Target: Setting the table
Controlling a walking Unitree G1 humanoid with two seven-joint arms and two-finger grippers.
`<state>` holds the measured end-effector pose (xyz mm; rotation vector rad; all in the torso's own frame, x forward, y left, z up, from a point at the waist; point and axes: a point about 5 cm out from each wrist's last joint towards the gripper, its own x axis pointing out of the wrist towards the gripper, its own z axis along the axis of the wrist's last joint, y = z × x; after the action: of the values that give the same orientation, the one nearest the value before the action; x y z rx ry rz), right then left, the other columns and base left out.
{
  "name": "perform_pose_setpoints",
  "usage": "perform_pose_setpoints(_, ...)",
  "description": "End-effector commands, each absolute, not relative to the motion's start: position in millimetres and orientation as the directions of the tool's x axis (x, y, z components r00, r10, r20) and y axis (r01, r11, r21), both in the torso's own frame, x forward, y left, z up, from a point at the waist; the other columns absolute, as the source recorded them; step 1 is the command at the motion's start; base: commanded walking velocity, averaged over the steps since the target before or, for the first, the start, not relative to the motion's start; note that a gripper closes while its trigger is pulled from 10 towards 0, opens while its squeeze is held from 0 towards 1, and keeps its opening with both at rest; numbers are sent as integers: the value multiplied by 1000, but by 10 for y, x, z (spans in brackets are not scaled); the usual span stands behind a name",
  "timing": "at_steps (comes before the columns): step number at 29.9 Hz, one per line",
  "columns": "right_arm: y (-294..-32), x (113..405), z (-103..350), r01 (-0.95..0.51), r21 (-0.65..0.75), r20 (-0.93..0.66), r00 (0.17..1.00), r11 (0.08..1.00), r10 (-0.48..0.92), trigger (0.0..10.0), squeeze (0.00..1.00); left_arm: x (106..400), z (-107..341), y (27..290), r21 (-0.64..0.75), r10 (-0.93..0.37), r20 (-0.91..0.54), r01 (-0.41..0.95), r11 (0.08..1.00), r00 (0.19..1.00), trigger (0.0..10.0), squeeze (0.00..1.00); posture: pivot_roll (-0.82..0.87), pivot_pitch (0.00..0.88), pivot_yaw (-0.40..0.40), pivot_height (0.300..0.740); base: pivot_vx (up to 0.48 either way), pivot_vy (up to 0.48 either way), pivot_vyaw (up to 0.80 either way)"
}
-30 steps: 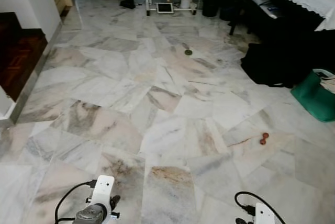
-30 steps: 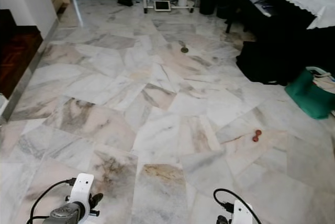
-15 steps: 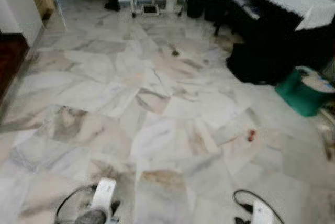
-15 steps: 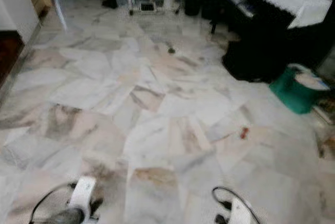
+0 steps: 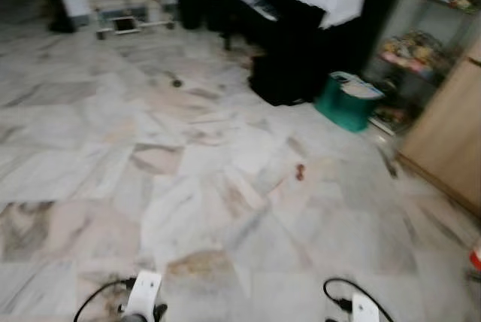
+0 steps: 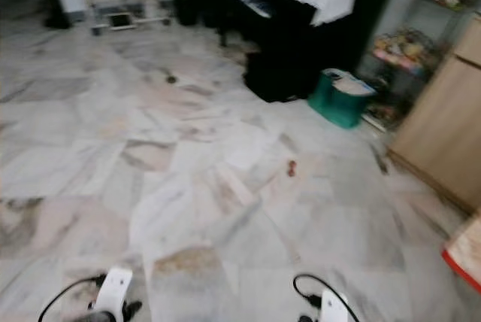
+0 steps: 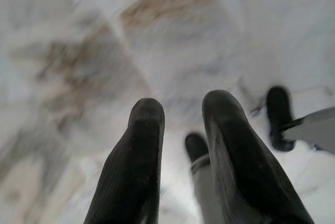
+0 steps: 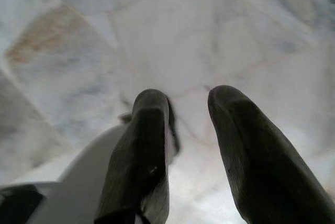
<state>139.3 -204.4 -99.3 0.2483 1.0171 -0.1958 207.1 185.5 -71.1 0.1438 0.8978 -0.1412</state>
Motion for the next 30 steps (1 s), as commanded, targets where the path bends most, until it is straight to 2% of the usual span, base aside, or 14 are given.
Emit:
perform_pose_setpoints(1, -2029, 1456, -971, 267, 116, -845, 533, 957, -46, 10000, 0, 1980, -755, 1908, 75, -50, -805, 185, 980, 591, 10000, 0, 46, 0, -30, 740, 0, 0, -688)
perform_pose_setpoints(30, -2031, 1352, -1005, 267, 106, -854, 517, 958, -49, 10000, 0, 2104, -690, 1867, 81, -51, -776, 180, 980, 628, 10000, 0, 47, 0, -26, 740, 0, 0, -689)
